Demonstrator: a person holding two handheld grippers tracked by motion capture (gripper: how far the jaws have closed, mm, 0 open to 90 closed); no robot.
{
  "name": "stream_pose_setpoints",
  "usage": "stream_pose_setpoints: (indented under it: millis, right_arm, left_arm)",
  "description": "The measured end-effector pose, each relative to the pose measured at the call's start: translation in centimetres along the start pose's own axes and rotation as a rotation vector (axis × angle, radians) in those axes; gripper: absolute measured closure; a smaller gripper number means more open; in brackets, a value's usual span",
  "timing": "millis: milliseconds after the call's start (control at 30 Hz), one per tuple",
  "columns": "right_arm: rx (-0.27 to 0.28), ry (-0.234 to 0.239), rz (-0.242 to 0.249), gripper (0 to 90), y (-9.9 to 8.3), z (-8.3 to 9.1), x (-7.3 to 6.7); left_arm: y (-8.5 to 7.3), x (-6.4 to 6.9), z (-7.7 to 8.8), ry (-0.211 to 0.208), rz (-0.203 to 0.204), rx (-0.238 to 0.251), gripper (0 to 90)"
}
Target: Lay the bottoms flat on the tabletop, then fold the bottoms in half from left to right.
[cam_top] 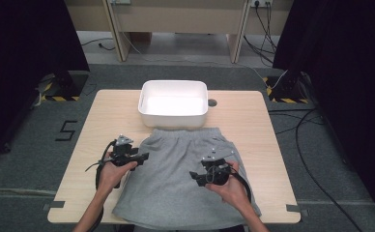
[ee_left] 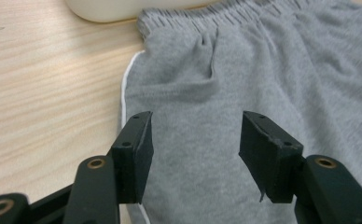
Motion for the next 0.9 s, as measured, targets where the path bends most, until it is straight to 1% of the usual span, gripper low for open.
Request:
stream_pose_setpoints:
  millis: [67,133,200,233,467,667,700,767,833,900]
  right_arm:
    - [0.002,0.008,0.011,37.4,0.1,-0.1,-0.6]
    - [0.003,0.015,0.014,37.5,0.1,-0.2,-1.0]
    - [-0.001,0.022,0.022,37.4,0.0,-0.3,-1.4]
    - [0.0,0.023,0.027,37.4,0.0,-0.4,-1.6]
    - [0.012,0.043,0.047,36.9,0.5,-0.4,-3.0]
    - [0.013,0.06,0.056,36.6,0.6,-0.6,-3.9]
    - [0.013,0.064,0.057,36.6,0.6,-0.7,-4.0]
    - [0.014,0.069,0.062,36.6,0.7,-0.7,-4.3]
    - [0.016,0.077,0.063,36.6,0.7,-0.7,-4.5]
    - [0.018,0.082,0.066,36.5,0.8,-0.8,-4.8]
  left_arm:
    - [0.3,-0.2,-0.1,0.004,0.007,-0.001,43.2]
    - [0.7,-0.3,-0.3,0.006,0.003,-0.005,42.8]
    - [1.1,-0.3,-0.5,-0.007,0.014,-0.006,41.6]
    - [1.4,-0.3,-0.7,-0.007,0.02,-0.007,41.1]
    - [2.4,-0.8,-2.0,0.03,0.012,-0.015,36.6]
    - [3.1,-1.0,-2.8,0.034,0.02,-0.032,33.1]
    - [3.3,-1.1,-2.9,0.031,0.022,-0.029,32.7]
    - [3.6,-1.3,-3.1,0.03,0.044,-0.025,31.7]
    - [3.8,-1.5,-3.3,0.034,0.052,-0.026,30.8]
    - [4.0,-1.8,-3.6,0.046,0.056,-0.031,30.7]
Point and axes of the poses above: each handheld gripper's, and its own axes: z roughly backward along the jaws, y roughly out of its top, x roughly to its right, the point moved 9 cm from there along -z, roughly forward along the jaws, and after that the axes turned 1 degree about -x, right-handed, at the moved point
